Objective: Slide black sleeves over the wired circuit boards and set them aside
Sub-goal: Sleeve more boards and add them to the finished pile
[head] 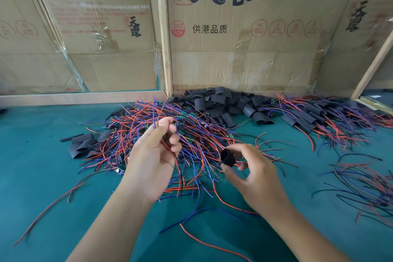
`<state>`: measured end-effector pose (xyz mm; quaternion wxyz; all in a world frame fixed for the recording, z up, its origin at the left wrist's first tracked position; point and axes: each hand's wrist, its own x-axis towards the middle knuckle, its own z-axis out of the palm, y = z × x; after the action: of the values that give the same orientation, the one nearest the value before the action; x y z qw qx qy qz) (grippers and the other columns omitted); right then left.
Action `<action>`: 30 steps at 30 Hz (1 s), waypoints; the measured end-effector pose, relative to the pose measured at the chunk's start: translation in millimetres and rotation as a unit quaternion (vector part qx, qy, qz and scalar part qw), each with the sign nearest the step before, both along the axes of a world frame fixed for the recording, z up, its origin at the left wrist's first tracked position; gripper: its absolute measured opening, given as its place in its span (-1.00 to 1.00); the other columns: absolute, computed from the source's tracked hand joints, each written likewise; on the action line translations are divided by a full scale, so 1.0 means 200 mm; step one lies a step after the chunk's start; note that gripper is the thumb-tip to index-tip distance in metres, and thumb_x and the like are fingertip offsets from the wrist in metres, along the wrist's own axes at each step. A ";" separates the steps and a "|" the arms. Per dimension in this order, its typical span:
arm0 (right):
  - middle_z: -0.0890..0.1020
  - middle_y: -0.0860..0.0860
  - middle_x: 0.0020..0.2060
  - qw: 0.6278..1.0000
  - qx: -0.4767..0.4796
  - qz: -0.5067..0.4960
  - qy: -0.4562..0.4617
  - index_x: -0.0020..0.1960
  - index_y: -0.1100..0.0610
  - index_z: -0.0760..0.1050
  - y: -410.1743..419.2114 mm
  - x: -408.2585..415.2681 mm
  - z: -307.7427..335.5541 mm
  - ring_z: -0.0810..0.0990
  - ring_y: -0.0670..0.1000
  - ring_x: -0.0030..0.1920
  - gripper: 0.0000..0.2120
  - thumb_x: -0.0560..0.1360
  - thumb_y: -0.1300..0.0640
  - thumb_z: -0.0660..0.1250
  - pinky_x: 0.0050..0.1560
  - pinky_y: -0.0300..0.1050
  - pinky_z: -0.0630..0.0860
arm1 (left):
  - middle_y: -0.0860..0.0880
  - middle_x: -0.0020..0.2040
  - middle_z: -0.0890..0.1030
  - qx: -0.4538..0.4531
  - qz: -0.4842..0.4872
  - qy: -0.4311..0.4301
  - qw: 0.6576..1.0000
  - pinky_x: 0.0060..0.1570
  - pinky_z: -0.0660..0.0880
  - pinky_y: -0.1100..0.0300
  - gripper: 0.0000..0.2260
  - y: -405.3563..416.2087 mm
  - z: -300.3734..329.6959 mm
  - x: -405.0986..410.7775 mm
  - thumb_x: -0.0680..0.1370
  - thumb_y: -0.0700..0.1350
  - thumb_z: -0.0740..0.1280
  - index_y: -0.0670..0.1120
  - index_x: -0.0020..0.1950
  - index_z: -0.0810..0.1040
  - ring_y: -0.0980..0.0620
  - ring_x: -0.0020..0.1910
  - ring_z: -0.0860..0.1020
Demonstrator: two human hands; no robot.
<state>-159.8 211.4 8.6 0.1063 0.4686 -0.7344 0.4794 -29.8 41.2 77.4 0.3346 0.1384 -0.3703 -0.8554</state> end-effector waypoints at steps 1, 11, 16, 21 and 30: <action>0.60 -0.19 -0.03 1.000 -0.001 0.005 -0.001 0.13 -0.06 0.53 0.00 0.00 0.00 0.56 -0.11 0.00 -0.72 0.45 0.12 0.45 -0.04 -0.39 0.41 | 0.03 -0.26 0.48 0.007 -0.002 0.008 1.000 -0.45 0.36 0.34 -0.89 0.00 0.00 0.00 0.65 -0.17 0.22 -0.11 0.01 0.54 0.13 -0.41 0.38; 0.61 -0.21 0.01 0.994 0.053 0.098 -0.023 0.13 -0.08 0.55 -0.01 0.07 0.01 0.58 -0.09 0.00 -0.74 0.48 0.13 0.45 -0.07 -0.24 0.53 | 0.08 -0.35 0.30 0.200 0.002 0.177 0.964 -0.51 0.21 0.33 -0.81 -0.05 0.04 0.04 0.68 -0.10 0.18 -0.09 -0.10 0.45 0.16 -0.50 0.21; 0.62 -0.19 0.00 0.988 0.051 0.147 -0.023 0.13 -0.03 0.56 -0.03 0.12 0.01 0.60 -0.04 0.00 -0.77 0.51 0.15 0.45 -0.04 -0.18 0.54 | 0.08 -0.36 0.29 0.208 0.011 0.174 0.963 -0.52 0.21 0.34 -0.81 -0.04 0.04 0.04 0.68 -0.10 0.19 -0.10 -0.10 0.46 0.16 -0.51 0.22; 0.58 -0.18 0.02 0.987 0.054 0.149 0.018 0.16 -0.01 0.55 -0.02 0.13 0.02 0.55 -0.09 0.01 -0.77 0.52 0.13 0.44 0.01 -0.22 0.50 | 0.07 -0.34 0.29 0.192 0.028 0.158 0.968 -0.52 0.22 0.34 -0.83 -0.04 0.03 0.03 0.67 -0.10 0.19 -0.09 -0.09 0.45 0.16 -0.50 0.21; 0.56 -0.13 0.05 0.982 0.074 0.168 0.031 0.21 0.02 0.57 -0.03 0.16 0.02 0.52 -0.15 0.05 -0.74 0.53 0.12 0.43 0.09 -0.29 0.42 | 0.06 -0.36 0.32 0.190 0.057 0.141 0.970 -0.50 0.22 0.34 -0.81 -0.05 0.02 0.02 0.68 -0.09 0.18 -0.10 -0.10 0.45 0.15 -0.50 0.23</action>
<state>-128.8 206.4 12.4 0.0118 0.6065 -0.6750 0.4199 -24.9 30.3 81.7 0.3991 0.0982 -0.1419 -0.9005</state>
